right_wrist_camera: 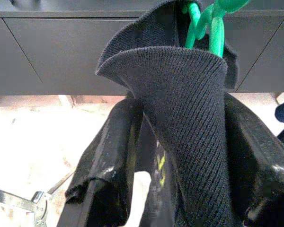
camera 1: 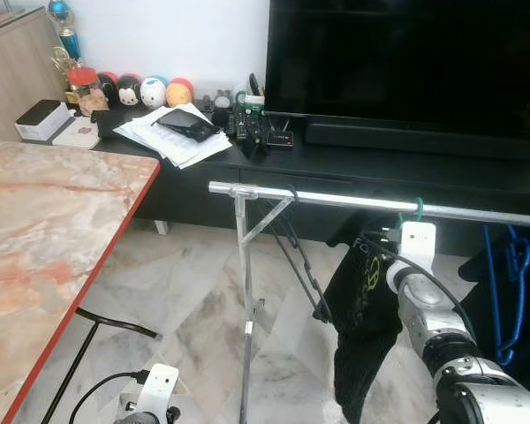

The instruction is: Hang hanger

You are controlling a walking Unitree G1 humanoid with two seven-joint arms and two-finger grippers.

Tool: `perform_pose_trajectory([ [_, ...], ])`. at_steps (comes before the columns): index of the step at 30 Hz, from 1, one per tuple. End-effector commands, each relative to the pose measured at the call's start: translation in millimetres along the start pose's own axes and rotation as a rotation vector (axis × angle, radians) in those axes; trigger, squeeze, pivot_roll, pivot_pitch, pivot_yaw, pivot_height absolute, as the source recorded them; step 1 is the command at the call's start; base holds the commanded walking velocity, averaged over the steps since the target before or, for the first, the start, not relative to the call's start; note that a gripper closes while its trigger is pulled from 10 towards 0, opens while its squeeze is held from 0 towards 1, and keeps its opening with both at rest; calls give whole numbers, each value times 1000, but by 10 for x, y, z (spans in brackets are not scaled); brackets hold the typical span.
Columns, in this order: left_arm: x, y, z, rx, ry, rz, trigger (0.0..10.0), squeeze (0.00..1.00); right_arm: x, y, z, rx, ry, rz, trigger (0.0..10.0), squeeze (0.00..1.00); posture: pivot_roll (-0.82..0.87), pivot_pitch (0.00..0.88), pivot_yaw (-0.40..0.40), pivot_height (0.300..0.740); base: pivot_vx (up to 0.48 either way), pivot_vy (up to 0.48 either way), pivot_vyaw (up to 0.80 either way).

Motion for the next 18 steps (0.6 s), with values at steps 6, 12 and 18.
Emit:
perform_pose_trajectory([
  [6, -46, 10, -6, -9, -10, 4, 10000, 0, -48, 22, 0, -6, -15, 22, 0, 0, -66, 0, -32, 740, 0, 0, 0],
  [12, -47, 9, -6, -9, -10, 7, 10000, 0, -34, 10, 4, -5, -9, 21, 0, 0, -68, 0, -32, 740, 0, 0, 0],
  [18, -43, 9, -6, -9, -8, 9, 10000, 0, 1, 13, 10, -6, 4, 14, 0, 0, -69, 0, -33, 740, 0, 0, 0],
])
Point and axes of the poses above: a point about 5 cm out from each wrist's last joint towards the gripper, its own z axis pointing out of the wrist towards the gripper, its own x axis along the axis of the wrist's last joint, y = z × x, the point moved 6 cm from there along z, pointing out of the wrist towards the gripper, and after that the axes turned 4 degrees about z, right-handed, at the moved point
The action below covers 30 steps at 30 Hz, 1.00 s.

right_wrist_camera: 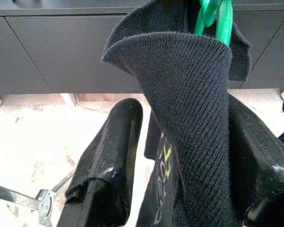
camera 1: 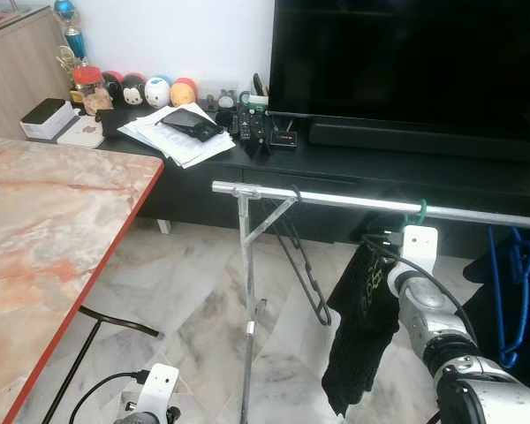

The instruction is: Hang hanger

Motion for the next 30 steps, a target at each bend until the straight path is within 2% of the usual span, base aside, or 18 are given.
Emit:
perform_pose_trajectory([
  [1, -43, 8, -6, -9, -8, 9, 10000, 0, 45, 6, 10, -2, 11, -1, 0, 0, -69, 0, -32, 740, 0, 0, 0],
  [11, -48, 5, -7, -10, -10, 12, 10000, 0, 16, -41, 1, 8, 15, 1, 0, 0, -68, 0, -29, 740, 0, 0, 0],
  [30, -47, 5, -7, -19, -11, 17, 10000, 0, 118, -79, 22, 17, 26, 24, 0, 0, -64, 0, -24, 740, 0, 0, 0],
])
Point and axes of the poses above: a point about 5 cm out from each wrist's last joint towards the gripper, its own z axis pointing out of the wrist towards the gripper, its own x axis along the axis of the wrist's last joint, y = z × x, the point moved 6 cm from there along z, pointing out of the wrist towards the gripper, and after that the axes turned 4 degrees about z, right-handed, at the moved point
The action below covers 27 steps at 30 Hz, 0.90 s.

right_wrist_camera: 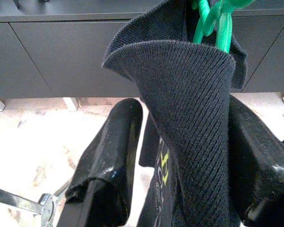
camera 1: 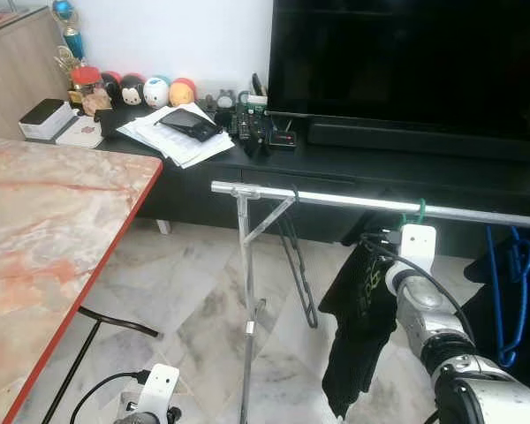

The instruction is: Hang hanger

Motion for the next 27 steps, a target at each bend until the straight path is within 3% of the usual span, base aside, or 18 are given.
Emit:
perform_pose_trajectory([
  [1, -48, -10, -7, -3, -12, 14, 10000, 0, 82, -37, 21, 7, 6, 25, 0, 0, -64, 0, -24, 740, 0, 0, 0],
  [7, -47, -14, -7, -3, -12, 17, 10000, 0, 223, -60, 45, 13, 29, 22, 0, 0, -66, 0, -23, 740, 0, 0, 0],
  [22, -41, -9, -7, -6, -11, 18, 10000, 0, 238, -81, 60, 17, -5, 7, 0, 0, -66, 0, -24, 740, 0, 0, 0],
  [23, -40, -7, -6, -7, -10, 17, 10000, 0, 204, -85, 60, 17, -22, 3, 4510, 0, -64, 0, -24, 740, 0, 0, 0],
  [24, -38, -7, -6, -8, -10, 16, 10000, 0, 179, -85, 58, 14, -33, 0, 6627, 0, -64, 0, -24, 740, 0, 0, 0],
  [25, -38, -7, -6, -8, -10, 16, 10000, 0, 179, -85, 58, 14, -33, 0, 6627, 0, -64, 0, -24, 740, 0, 0, 0],
  [26, -37, -6, -6, -8, -10, 16, 10000, 0, 166, -84, 57, 12, -40, -2, 10000, 0, -64, 0, -24, 740, 0, 0, 0],
  [27, -37, -6, -6, -9, -10, 16, 10000, 0, 168, -86, 57, 11, -39, 2, 10000, 0, -64, 0, -23, 740, 0, 0, 0],
])
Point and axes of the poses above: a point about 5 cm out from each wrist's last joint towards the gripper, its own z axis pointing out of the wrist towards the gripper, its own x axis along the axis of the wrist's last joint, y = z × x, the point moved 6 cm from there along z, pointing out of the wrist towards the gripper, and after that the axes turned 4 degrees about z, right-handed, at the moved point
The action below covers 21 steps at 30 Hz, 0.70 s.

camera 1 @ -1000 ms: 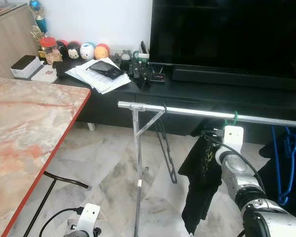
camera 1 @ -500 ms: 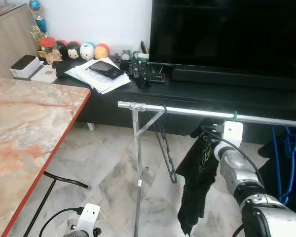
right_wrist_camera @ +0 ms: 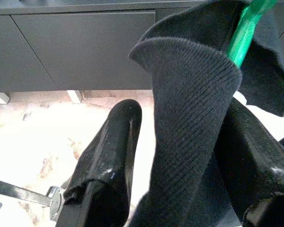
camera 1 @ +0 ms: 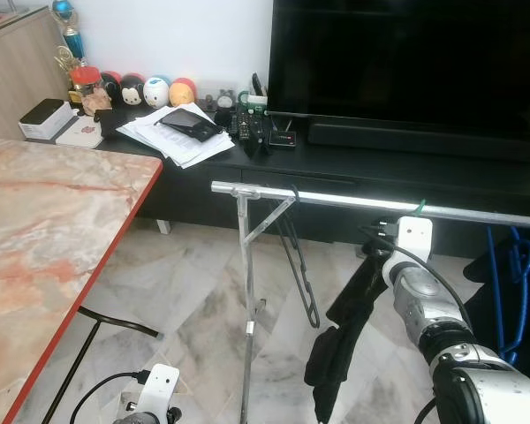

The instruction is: Hang hanger

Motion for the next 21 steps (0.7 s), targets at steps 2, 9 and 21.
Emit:
perform_pose_trajectory([
  [2, -36, -5, -6, -7, -9, 14, 10000, 0, 166, -25, 14, 4, 37, 0, 0, 0, -64, 0, -21, 740, 0, 0, 0],
  [9, -34, -9, -6, -7, -8, 18, 10000, 0, 320, -32, 16, 0, 80, 3, 0, 0, -66, 0, -21, 740, 0, 0, 0],
  [21, -31, -1, -5, -10, -7, 17, 10000, 0, 213, -74, 10, 4, 45, -24, 10000, 0, -64, 0, -23, 740, 0, 0, 0],
])
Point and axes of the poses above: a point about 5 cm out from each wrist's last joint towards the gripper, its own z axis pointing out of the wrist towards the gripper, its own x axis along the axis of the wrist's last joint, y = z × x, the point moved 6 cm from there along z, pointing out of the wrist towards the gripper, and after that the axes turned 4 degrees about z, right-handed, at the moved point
